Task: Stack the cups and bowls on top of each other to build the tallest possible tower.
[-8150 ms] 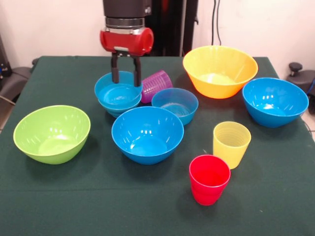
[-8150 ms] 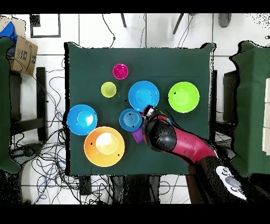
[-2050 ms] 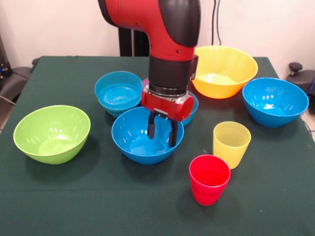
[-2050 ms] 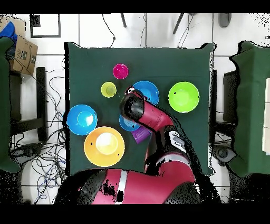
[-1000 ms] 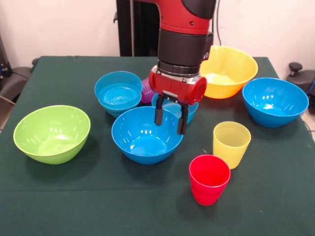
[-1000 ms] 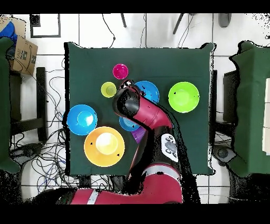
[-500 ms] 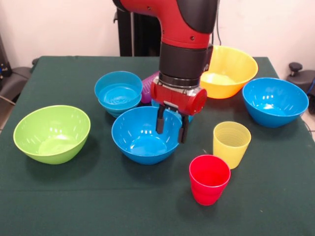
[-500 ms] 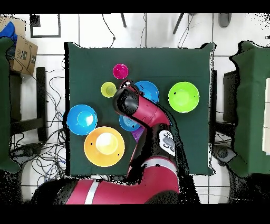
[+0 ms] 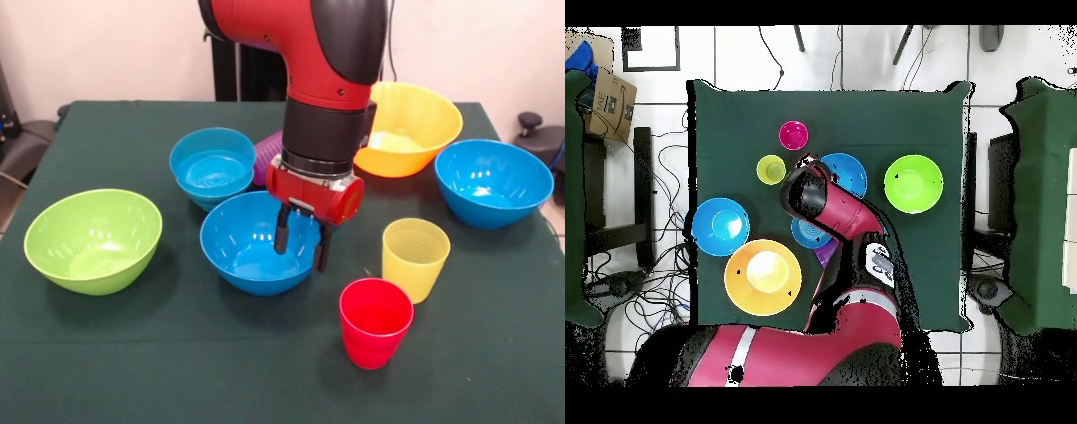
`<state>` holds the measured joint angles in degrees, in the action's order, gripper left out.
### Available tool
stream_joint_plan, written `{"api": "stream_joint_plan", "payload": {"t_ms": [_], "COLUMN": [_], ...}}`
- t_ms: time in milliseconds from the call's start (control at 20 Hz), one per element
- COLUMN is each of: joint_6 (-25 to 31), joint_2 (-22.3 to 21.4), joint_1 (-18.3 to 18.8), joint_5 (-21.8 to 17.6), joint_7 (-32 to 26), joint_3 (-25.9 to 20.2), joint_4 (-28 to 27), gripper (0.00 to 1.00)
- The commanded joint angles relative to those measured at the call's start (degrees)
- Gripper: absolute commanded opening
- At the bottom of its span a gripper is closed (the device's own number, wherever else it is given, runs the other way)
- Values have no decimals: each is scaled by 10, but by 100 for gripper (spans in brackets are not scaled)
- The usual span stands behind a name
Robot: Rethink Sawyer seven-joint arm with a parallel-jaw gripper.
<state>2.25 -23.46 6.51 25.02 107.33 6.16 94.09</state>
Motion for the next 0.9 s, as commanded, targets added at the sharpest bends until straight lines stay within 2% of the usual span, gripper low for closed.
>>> {"api": "stream_joint_plan", "payload": {"t_ms": [50,500,900], "joint_6": [-21,-21,-53], "joint_2": [34,44,84], "joint_1": [-10,-28,-41], "joint_5": [9,22,25], "joint_7": [110,113,111], "joint_3": [-41,-26,-8], "joint_4": [-21,-33,-54], "gripper": [100,100,100]}}
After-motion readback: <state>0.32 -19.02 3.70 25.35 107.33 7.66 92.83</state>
